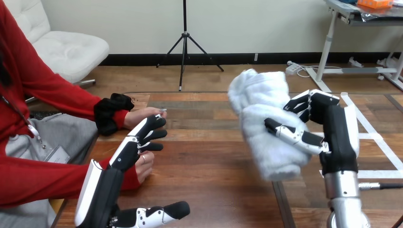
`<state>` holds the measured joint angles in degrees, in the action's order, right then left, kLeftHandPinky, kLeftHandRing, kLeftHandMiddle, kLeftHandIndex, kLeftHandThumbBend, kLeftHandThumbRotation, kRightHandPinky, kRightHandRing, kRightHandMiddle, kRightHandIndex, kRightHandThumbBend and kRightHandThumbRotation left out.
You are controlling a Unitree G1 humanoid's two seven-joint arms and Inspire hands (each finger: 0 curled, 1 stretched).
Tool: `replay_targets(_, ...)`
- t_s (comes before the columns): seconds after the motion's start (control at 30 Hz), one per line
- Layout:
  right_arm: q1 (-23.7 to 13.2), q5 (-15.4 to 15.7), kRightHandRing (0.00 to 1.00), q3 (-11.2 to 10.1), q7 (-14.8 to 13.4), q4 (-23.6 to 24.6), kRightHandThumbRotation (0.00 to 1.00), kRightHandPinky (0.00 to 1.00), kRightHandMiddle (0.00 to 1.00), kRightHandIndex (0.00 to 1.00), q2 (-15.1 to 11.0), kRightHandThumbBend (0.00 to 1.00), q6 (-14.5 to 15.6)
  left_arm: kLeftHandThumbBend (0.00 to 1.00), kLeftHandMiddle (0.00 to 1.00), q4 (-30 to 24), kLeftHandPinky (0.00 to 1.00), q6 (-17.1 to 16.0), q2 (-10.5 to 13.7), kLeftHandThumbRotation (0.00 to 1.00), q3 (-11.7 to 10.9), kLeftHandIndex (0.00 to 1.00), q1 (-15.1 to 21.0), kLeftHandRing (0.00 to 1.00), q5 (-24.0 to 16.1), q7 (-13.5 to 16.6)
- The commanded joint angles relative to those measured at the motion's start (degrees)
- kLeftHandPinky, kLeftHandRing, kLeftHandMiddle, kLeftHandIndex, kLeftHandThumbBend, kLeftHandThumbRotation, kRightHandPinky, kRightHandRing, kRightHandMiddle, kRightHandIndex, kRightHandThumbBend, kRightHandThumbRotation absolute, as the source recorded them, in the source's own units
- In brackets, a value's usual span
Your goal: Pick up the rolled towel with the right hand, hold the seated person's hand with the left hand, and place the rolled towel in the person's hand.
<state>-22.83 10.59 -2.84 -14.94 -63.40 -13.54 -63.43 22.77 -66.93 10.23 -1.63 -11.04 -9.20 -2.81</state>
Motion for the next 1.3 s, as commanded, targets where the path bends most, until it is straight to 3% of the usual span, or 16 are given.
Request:
replay_targets(0.0,-2.5,1.3,0.24,-0.7,-2.3,1.5,0.00,0.19,0.32,0.36,0.2,0.72,-3.9,1.00,0.90,-2.9,0.75,2.7,2.3,0.49,-0.1,0.91,2.6,0.84,0.8,-1.1)
replay_targets(0.23,-1.4,3.2,0.25,-0.7,-4.3,1.9,0.00,0.20,0.33,0.36,1.1,0.72,-5.5,1.00,0.94,-6.5,0.78,8.5,5.1,0.51,-1.3,0.96,1.6,0.88,-1.9,-2.3)
replay_targets(0.43,-0.5,4.1,0.27,-0.5,-5.6,2.5,0.00,0.21,0.35,0.35,2.1,0.72,-6.9,1.00,0.93,-11.1,0.83,16.5,8.5,0.51,-1.7,0.99,0.2,0.88,-2.3,-5.0)
replay_targets(0.7,0.5,5.1,0.27,-0.4,-6.9,3.1,0.00,0.21,0.35,0.35,3.4,0.72,-8.5,1.00,0.90,-15.3,0.92,23.8,11.5,0.50,-3.9,1.00,-0.7,0.85,-5.9,-4.8)
replay_targets(0.77,1.1,4.3,0.27,-0.2,-6.5,3.2,0.00,0.21,0.35,0.34,4.8,0.72,-9.7,1.00,0.91,-16.2,0.95,26.4,13.8,0.50,-5.5,1.00,-1.0,0.86,-7.2,-4.7)
replay_targets(0.97,1.7,3.1,0.27,-0.2,-5.5,3.7,0.00,0.21,0.35,0.34,5.9,0.72,-10.6,1.00,0.93,-16.2,0.96,27.0,15.4,0.50,-6.8,1.00,-0.9,0.88,-8.3,-4.0)
replay_targets(1.27,2.1,4.4,0.26,-0.4,-6.0,4.9,0.00,0.21,0.34,0.34,6.1,0.70,-10.4,1.00,0.95,-16.1,0.95,27.1,16.3,0.50,-7.5,1.00,-0.9,0.91,-8.3,-3.4)
